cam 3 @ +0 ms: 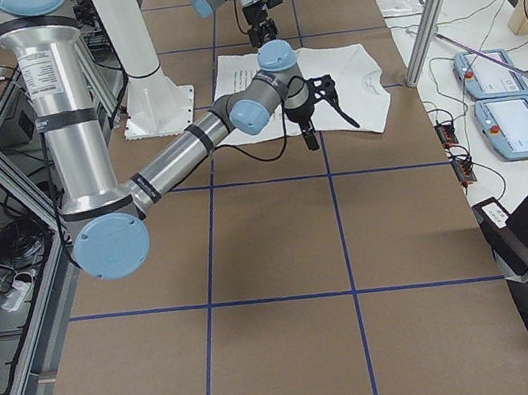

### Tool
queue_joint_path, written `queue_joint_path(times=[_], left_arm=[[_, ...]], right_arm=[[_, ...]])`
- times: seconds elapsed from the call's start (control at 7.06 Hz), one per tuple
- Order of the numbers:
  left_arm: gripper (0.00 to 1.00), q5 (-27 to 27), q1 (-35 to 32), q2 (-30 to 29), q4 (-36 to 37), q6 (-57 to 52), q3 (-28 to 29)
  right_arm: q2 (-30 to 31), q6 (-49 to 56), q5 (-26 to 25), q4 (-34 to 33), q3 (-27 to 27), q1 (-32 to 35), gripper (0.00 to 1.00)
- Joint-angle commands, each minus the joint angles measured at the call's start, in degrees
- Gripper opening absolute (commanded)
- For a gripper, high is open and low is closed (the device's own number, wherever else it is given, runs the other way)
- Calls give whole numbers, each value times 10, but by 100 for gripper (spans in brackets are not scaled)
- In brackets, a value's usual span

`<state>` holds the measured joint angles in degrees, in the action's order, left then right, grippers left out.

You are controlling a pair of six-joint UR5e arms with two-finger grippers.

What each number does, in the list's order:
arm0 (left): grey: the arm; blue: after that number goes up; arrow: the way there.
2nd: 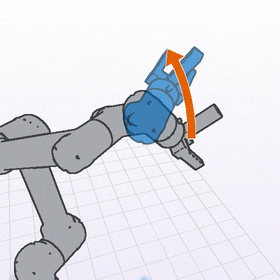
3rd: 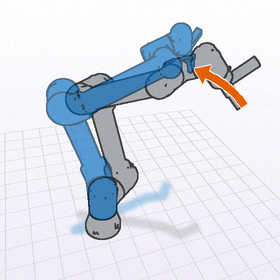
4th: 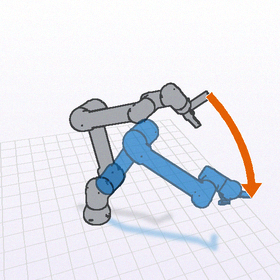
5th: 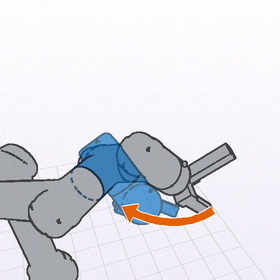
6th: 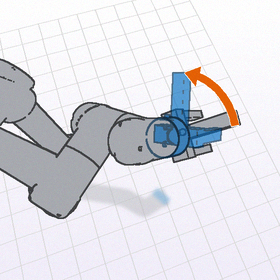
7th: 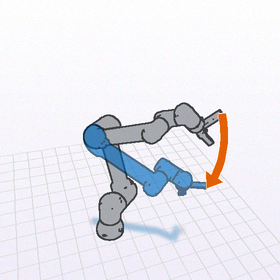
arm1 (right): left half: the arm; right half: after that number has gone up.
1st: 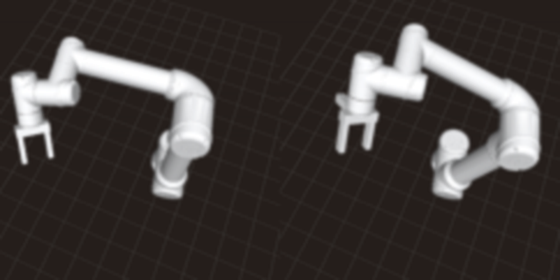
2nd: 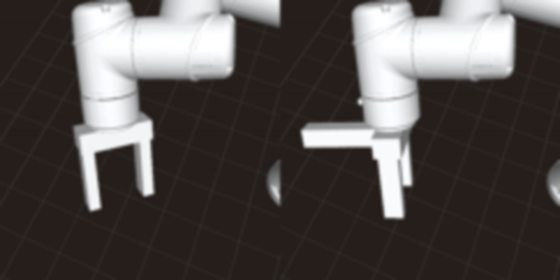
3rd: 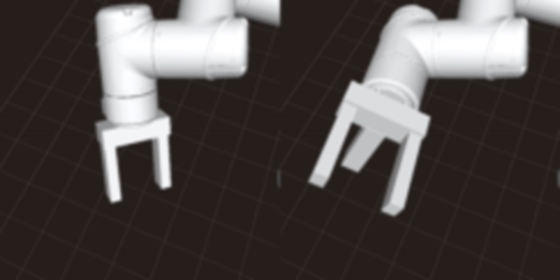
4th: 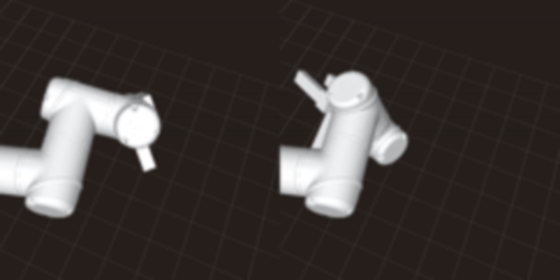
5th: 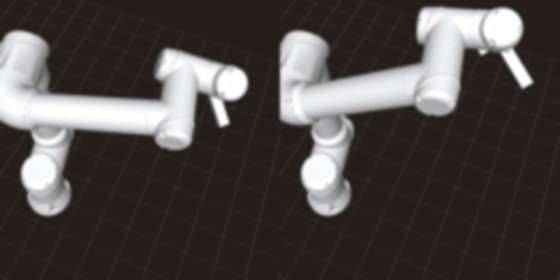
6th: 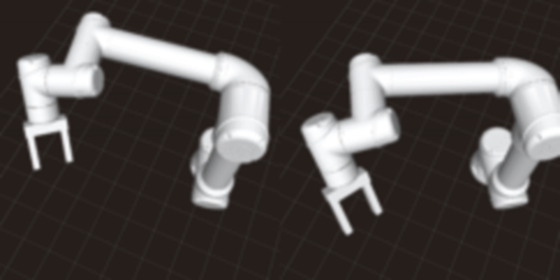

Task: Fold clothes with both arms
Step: 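Release the sleeve and raise the left gripper away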

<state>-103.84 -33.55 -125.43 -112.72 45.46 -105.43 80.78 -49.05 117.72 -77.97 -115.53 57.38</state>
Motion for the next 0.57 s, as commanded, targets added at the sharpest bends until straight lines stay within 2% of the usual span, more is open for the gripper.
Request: queue_joint_path(times=[0.0,0.14,0.28,0.43], left_arm=[[100,-82,-102,67,43,-160,-48],[100,-120,-146,99,42,-232,-52],[100,-162,-195,132,41,-318,-52],[100,-186,-227,156,40,-386,-52]], right_arm=[[-131,-103,-105,-141,3,-117,100],[-196,-154,-159,-214,22,-163,100],[-238,-198,-178,-222,60,-195,100],[-284,-222,-212,-222,125,-215,100]])
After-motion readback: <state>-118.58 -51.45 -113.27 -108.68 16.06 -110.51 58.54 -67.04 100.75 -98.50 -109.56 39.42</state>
